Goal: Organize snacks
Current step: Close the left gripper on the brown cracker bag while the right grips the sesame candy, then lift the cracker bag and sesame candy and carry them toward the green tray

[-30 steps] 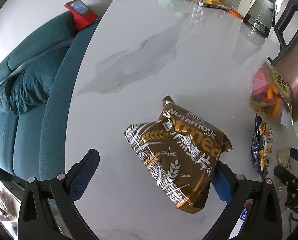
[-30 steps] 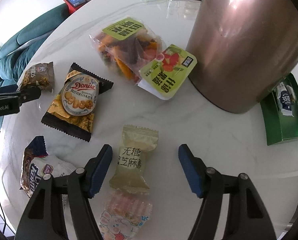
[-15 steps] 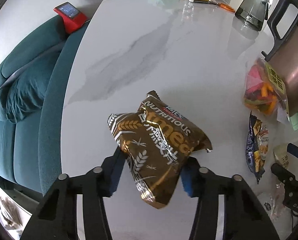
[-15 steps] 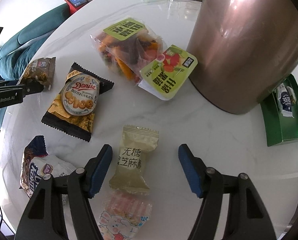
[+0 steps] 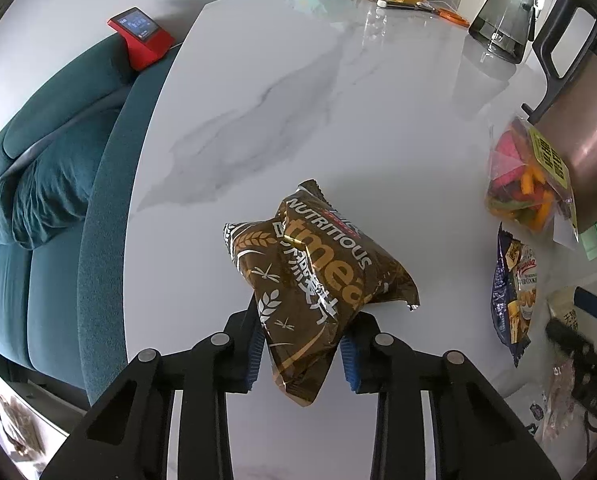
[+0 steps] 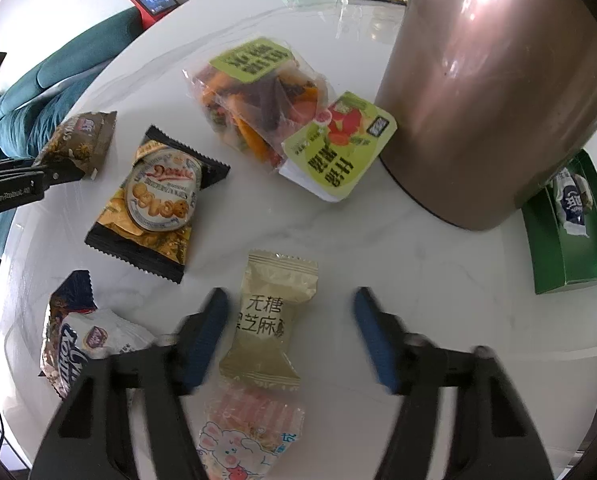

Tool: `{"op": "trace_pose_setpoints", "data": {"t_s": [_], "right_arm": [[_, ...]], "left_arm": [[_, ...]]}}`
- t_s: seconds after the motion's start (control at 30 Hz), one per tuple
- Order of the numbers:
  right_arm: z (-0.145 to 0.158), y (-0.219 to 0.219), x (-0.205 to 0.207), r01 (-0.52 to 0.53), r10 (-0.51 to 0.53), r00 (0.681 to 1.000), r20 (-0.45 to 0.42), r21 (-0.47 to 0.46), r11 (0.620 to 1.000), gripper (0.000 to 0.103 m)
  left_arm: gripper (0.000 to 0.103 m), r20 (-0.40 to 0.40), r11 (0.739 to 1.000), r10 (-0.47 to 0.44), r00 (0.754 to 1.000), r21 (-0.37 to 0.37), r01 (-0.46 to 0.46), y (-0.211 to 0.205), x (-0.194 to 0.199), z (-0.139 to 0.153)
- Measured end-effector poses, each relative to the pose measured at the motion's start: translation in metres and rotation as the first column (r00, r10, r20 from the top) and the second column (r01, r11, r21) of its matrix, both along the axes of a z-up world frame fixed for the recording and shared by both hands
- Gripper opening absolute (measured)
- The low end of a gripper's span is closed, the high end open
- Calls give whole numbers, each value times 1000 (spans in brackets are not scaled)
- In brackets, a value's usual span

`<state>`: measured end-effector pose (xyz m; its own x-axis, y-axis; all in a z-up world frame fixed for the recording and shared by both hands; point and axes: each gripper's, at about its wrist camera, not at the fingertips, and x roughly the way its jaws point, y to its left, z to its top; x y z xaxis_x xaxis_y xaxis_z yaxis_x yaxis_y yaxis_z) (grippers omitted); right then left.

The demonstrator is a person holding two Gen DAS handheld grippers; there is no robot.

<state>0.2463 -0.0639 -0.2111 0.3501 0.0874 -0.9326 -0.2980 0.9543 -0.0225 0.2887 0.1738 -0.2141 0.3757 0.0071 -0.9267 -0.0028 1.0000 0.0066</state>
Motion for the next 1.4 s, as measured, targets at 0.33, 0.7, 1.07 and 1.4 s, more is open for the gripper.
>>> {"op": "trace_pose_setpoints", "data": {"t_s": [0.33,0.7,1.07,1.4], "right_arm": [[2,1,3,-12,13,1000,4,-2,1000,0],[4,1,-3,-14,14,1000,12,2,1000,0],[14,-6,-13,-18,16,999,40,32,999,0],[32,-16,-24,-30,26,998,65,55,998,0]], "left_arm": [[28,3,1000,0,1000,0,0,-1,0,1],[25,26,999,20,999,-26,-19,3,-5,2],[24,70,999,23,997,-39,-20,4,-16,14],[24,124,999,5,992,-44,0,-8,-44,40]]}}
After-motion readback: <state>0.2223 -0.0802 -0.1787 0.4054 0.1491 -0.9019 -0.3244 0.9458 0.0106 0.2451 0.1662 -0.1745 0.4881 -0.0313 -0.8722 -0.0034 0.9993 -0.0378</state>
